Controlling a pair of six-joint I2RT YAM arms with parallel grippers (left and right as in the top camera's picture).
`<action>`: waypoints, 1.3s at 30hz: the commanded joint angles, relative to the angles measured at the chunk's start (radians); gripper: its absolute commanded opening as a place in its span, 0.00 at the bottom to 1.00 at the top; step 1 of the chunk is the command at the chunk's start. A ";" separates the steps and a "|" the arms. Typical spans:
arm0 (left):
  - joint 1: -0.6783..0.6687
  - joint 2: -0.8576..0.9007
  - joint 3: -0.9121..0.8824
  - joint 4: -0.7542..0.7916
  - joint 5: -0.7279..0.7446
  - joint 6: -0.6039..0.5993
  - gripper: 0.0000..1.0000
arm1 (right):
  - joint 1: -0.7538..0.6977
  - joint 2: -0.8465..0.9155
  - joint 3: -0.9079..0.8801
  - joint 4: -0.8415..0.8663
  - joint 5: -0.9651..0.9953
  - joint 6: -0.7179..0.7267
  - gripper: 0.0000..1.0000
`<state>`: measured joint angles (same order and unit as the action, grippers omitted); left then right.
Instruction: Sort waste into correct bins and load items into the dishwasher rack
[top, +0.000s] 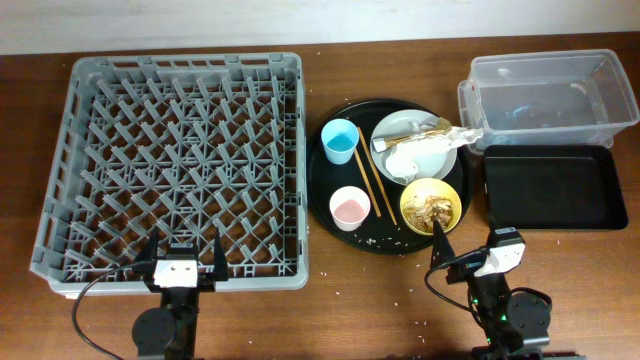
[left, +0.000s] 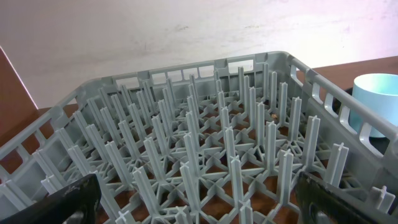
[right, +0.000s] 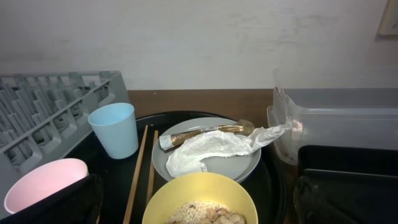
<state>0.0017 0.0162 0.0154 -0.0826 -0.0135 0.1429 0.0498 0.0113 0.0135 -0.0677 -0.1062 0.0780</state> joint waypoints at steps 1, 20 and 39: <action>0.006 -0.011 -0.007 0.000 0.014 0.020 0.99 | -0.005 0.002 -0.008 -0.003 0.006 0.000 0.98; 0.006 -0.011 -0.007 0.000 0.014 0.020 0.99 | -0.005 0.002 -0.008 -0.003 0.006 0.000 0.98; 0.006 -0.011 -0.007 0.000 0.014 0.020 0.99 | -0.005 0.072 0.191 0.108 -0.086 0.003 0.98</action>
<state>0.0017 0.0154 0.0154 -0.0826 -0.0135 0.1425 0.0498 0.0238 0.0700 0.0460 -0.1719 0.0788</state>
